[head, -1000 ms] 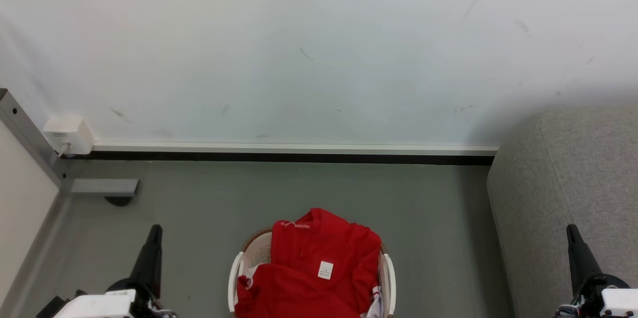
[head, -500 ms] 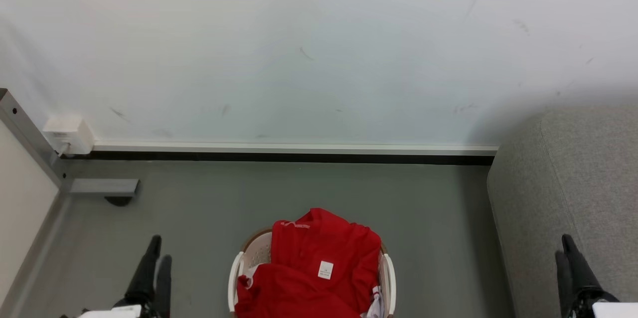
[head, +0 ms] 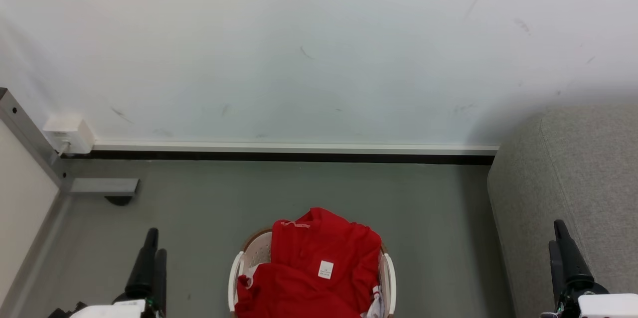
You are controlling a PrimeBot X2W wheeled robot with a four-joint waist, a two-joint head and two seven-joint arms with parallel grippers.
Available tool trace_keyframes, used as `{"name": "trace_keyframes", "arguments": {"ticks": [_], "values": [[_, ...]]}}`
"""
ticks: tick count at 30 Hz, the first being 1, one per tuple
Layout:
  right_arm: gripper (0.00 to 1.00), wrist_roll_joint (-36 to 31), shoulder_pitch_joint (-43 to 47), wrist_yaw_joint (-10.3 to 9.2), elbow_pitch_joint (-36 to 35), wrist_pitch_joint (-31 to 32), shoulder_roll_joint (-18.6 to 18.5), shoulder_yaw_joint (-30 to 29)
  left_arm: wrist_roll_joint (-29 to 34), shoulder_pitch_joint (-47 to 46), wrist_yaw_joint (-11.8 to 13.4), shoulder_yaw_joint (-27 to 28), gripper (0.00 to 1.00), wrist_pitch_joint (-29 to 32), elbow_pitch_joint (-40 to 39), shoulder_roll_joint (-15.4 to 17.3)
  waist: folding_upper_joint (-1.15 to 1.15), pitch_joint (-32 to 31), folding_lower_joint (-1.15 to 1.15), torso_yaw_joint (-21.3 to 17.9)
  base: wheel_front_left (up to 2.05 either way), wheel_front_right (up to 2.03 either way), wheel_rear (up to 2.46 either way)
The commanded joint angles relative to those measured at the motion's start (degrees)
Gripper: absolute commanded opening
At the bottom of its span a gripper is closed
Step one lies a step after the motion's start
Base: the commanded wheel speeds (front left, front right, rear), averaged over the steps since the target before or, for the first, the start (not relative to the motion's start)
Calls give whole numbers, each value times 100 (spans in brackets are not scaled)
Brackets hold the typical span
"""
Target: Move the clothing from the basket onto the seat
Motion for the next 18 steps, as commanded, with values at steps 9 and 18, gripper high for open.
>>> {"name": "trace_keyframes", "arguments": {"ticks": [9, 18], "values": [[100, -916, -207, -2, -350, -270, -156, 230, 1203, -155, -19, -40, 100, -269, -335, 35, 0, 4, 0, 5, 0, 0, 0], [100, -1860, -243, -3, -466, -450, -213, 497, 2282, -160, -24, -29, 100, -450, -510, 42, 0, -1, 0, 5, 0, 0, 0]]}}
